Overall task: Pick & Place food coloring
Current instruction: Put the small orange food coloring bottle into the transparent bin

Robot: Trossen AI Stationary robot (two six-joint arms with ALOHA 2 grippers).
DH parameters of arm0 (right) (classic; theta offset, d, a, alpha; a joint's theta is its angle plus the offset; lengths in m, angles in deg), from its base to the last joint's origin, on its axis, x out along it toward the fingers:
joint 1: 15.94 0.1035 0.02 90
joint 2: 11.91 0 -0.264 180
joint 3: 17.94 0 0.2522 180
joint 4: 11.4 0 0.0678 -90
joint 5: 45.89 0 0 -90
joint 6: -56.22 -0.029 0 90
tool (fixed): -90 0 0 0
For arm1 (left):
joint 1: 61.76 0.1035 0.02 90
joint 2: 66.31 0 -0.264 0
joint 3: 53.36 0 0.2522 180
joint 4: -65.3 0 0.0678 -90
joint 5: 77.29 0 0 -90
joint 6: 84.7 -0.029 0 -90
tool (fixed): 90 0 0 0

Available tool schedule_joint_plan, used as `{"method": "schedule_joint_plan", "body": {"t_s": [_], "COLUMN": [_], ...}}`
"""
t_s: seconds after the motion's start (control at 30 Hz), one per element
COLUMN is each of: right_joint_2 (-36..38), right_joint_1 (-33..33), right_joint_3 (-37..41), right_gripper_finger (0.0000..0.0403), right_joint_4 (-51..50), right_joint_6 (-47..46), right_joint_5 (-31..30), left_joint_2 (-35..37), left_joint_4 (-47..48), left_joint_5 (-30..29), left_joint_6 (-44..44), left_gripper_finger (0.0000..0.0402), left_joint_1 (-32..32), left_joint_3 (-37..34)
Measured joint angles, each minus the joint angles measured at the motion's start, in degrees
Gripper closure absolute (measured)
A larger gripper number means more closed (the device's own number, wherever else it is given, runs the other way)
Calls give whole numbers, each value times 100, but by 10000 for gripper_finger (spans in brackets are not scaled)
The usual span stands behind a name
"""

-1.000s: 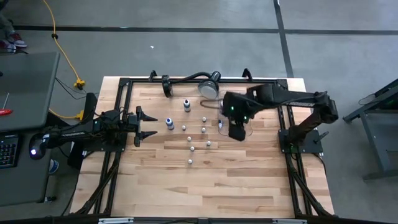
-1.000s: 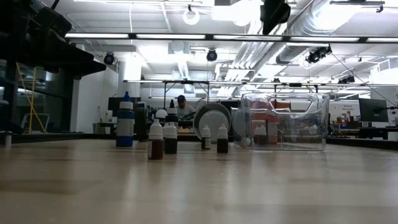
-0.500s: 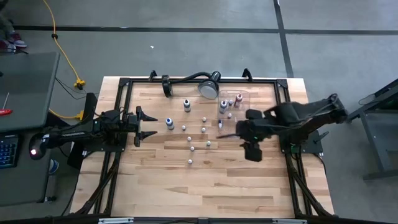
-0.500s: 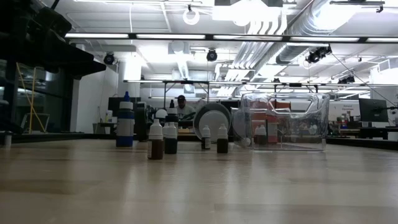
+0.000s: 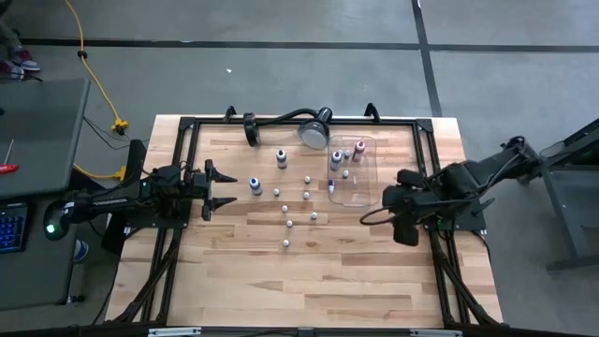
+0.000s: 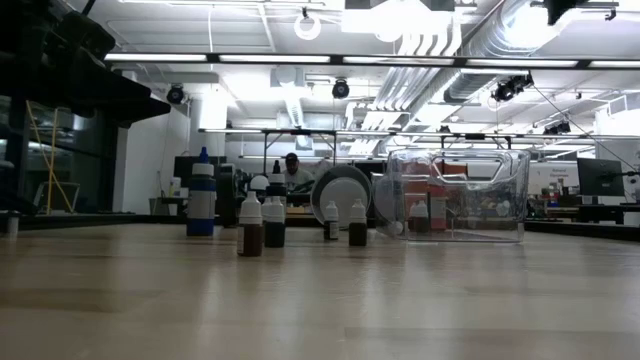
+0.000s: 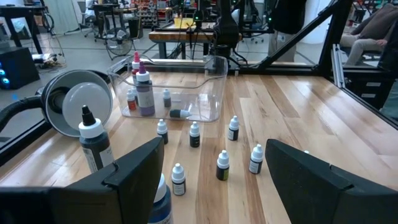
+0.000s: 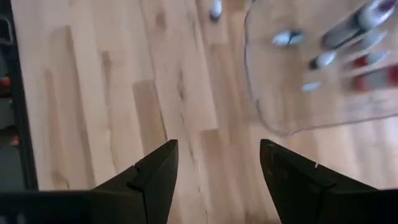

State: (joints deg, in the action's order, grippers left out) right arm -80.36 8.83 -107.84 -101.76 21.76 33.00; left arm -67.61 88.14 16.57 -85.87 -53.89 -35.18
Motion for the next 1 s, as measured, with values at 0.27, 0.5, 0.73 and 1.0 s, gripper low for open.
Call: {"method": "schedule_joint_plan", "body": {"t_s": [0.27,0.5,0.73,1.0], "right_joint_2": [1150,821,-176,-1499], "right_joint_1": [0,-88,-469,-896], "right_joint_3": [2430,3483,3121,2088], "right_gripper_finger": [187,187,187,187], "right_joint_4": [2682,4573,4881,4863], "right_joint_6": [20,833,1717,2485], "right_joint_5": [928,1315,1536,1663], "left_joint_2": [0,0,0,0], "left_joint_4": [0,0,0,0], "left_joint_5": [0,0,0,0], "left_joint_6": [1,0,2,2], "left_gripper_finger": [124,124,124,124], "left_joint_1": [1,-1,1,-1], "left_joint_3": [1,1,1,1]}}
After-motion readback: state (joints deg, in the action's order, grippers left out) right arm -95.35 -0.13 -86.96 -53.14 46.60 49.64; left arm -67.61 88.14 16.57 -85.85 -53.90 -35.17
